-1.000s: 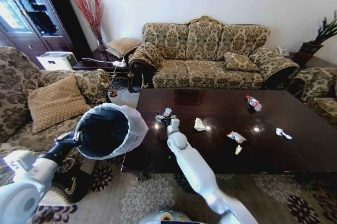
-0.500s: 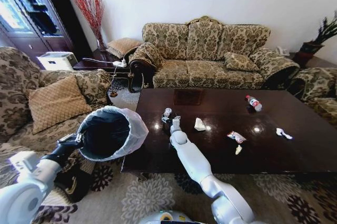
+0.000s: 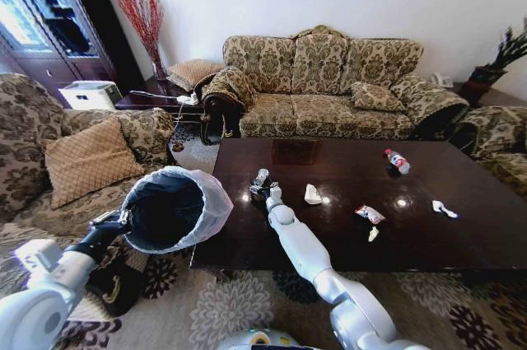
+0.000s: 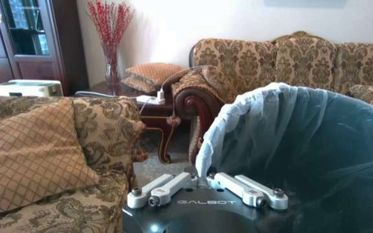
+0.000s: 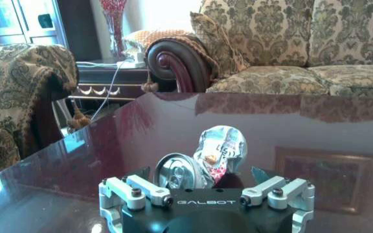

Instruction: Move to the front of the table and place the trash on the table into the trash bin.

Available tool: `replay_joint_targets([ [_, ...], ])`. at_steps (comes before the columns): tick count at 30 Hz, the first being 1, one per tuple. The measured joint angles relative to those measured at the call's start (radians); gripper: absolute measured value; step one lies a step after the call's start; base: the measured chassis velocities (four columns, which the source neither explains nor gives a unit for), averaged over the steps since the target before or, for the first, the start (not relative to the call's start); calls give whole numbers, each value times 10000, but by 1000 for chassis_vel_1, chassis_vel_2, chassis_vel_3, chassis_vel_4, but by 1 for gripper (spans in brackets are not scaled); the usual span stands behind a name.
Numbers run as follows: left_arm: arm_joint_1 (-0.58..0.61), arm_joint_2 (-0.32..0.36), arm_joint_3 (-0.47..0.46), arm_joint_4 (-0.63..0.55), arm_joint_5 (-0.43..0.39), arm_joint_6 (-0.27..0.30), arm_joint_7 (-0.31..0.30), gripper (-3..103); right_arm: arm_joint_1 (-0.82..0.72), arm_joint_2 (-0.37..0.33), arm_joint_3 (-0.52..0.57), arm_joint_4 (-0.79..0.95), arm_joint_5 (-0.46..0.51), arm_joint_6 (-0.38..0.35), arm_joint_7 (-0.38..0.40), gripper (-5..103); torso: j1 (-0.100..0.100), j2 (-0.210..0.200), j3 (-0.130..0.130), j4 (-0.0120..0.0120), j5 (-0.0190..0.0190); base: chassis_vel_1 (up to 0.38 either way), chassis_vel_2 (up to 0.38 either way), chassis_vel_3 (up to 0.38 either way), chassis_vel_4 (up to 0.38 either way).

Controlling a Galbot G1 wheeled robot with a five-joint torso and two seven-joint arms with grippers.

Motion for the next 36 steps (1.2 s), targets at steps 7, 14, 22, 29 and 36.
replay_joint_targets([
  [7, 22, -53, -9, -29, -9, -14, 16, 0, 156, -5, 32, -408, -172, 300, -547, 100, 0, 0, 0, 0, 0, 0, 0, 0, 0],
  [14, -30, -98, 136, -28, 46, -15, 17, 0, 266, -7, 12, -444, -163, 367, -865, 82, 0, 0, 0, 0, 0, 0, 0, 0, 0],
  [22, -19, -130, 165, 11, 66, -44, 14, 0, 292, -9, -11, -499, -166, 283, -1105, 50, 0, 0, 0, 1, -1, 0, 0, 0, 0],
  [29, -26, -163, 279, 51, 157, -76, 11, 0, 177, -8, -21, -412, -173, 252, -1089, 35, -1, 0, -1, 0, 0, 0, 0, 0, 0],
  [36, -17, -144, 342, 75, 205, -120, 10, 0, -54, -12, -18, 55, -104, 157, -985, 35, 0, -1, 0, 0, -2, 0, 0, 0, 0],
])
